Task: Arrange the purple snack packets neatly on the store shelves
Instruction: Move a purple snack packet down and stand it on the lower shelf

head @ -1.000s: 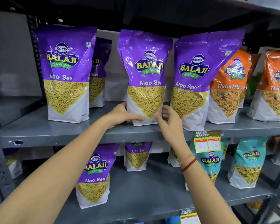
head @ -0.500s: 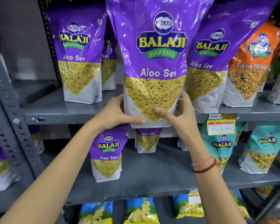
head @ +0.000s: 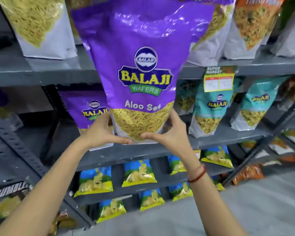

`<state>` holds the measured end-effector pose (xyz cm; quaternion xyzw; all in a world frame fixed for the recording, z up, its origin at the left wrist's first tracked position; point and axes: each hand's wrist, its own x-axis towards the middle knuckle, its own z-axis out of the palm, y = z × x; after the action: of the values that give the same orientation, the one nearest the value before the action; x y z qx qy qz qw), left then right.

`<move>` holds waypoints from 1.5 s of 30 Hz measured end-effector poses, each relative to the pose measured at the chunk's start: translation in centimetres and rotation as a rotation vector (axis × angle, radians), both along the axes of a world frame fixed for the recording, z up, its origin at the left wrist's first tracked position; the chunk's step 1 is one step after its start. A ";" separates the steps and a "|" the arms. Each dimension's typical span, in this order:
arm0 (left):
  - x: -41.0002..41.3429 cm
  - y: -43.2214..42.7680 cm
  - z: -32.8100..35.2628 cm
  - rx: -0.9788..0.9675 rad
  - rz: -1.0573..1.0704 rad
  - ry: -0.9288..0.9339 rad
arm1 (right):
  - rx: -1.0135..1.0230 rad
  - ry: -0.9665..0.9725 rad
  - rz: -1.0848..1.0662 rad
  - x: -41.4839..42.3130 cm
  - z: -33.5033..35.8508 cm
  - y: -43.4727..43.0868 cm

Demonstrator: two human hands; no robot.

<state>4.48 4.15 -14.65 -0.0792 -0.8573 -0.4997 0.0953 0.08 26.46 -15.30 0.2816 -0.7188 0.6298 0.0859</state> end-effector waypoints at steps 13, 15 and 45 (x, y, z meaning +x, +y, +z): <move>-7.2 -0.3 -11.4 -0.108 0.143 -0.164 | 0.250 -0.251 -0.023 -7.5 -10.7 -0.9; -8.6 -0.2 -12.3 -0.137 0.189 -0.188 | 0.306 -0.271 -0.013 -9.3 -11.2 -1.1; -7.3 7.4 15.1 0.274 -0.037 0.359 | -0.289 0.341 -0.503 -8.0 9.2 6.4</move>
<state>-2.86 11.52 0.46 -0.1690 -0.7492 -0.5910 0.2467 -7.95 32.83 -6.09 0.1813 -0.6443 0.6282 0.3968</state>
